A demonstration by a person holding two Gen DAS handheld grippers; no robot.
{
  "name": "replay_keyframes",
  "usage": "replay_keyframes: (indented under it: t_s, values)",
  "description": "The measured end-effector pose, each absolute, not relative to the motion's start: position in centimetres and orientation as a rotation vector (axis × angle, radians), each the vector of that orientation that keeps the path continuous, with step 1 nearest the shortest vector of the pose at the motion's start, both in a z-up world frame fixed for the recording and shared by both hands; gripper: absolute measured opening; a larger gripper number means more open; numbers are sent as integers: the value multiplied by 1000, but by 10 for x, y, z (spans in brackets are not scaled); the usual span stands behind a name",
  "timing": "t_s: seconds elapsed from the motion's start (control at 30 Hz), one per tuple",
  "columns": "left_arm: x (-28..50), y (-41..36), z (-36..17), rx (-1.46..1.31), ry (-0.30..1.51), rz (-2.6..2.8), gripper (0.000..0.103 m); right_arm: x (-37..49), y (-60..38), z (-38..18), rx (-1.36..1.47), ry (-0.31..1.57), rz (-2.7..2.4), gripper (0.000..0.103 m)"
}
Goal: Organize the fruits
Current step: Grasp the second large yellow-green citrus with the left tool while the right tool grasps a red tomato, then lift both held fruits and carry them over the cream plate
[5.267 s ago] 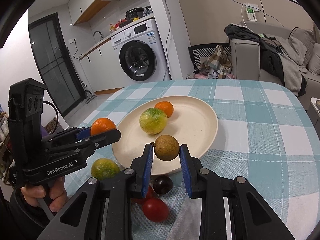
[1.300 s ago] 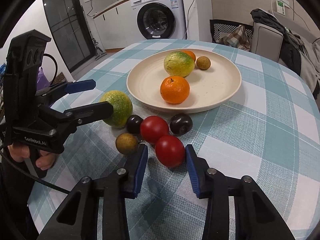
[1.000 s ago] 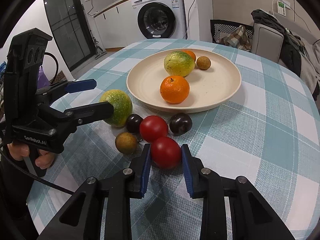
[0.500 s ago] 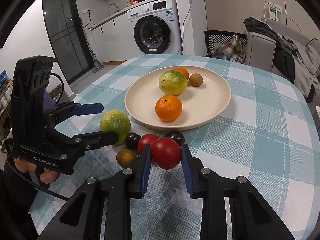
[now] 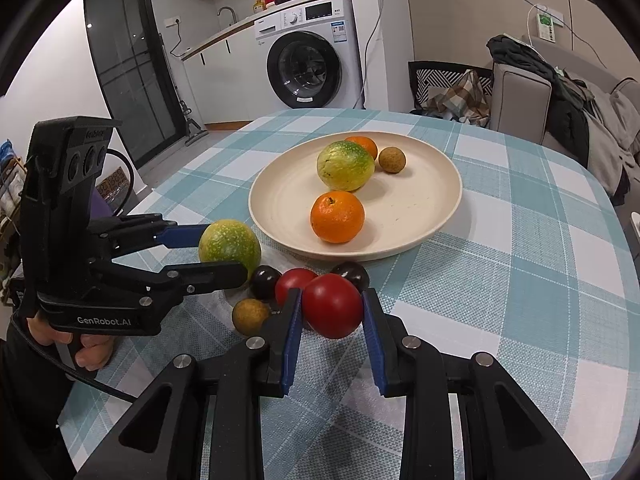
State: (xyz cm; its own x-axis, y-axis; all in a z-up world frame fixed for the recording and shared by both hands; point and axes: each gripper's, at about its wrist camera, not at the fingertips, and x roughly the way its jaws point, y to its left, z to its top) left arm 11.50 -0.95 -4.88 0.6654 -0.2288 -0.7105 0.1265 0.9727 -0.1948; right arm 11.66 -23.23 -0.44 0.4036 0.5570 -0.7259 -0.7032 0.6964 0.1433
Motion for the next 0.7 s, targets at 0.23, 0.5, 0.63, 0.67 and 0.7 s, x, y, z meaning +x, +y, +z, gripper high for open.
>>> replay_keyframes:
  t_s: [0.23,0.5,0.63,0.67,0.7]
  values:
    - [114,-7,-47,-137,815,-198,49,117,-232,-4,-197,833,801,30]
    - [110,-1,-41,-141,780,-174,49,118,-234,-2,-190,824,798,30]
    - [108,6,-35,-161,747,-155,49,119,-237,0,-173,811,792,30]
    - [107,7,-33,-165,737,-149,49,120,-237,1,-167,805,790,30]
    - [106,9,-31,-169,725,-144,49,120,-238,2,-160,800,787,30]
